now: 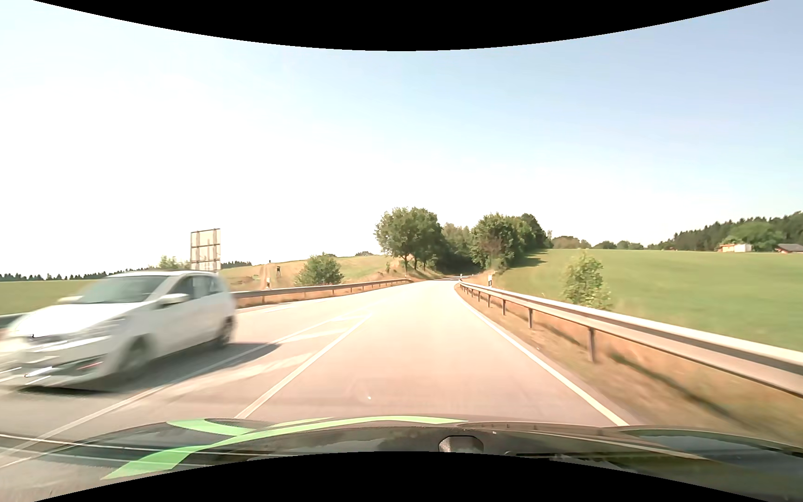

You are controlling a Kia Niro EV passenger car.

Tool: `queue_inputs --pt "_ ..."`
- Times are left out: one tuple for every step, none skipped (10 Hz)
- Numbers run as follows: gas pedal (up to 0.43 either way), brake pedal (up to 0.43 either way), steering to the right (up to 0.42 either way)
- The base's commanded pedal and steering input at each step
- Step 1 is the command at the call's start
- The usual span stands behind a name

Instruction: Follow the waypoints while adhering to traffic rules and regulations

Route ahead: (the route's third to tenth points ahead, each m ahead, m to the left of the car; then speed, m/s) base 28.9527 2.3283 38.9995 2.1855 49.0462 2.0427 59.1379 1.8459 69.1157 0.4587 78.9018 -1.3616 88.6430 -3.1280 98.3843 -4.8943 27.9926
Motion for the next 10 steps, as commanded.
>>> queue_inputs --pt "0.319 0.000 0.003" --pt "0.319 0.000 0.003" --pt "0.319 0.000 0.003" --pt "0.319 0.000 0.003" --pt "0.319 0.000 0.003" --pt "0.319 0.000 0.006" --pt "0.319 0.000 0.007" --pt "0.319 0.000 0.007" --pt "0.319 0.000 0.008" --pt "0.319 0.000 0.010"
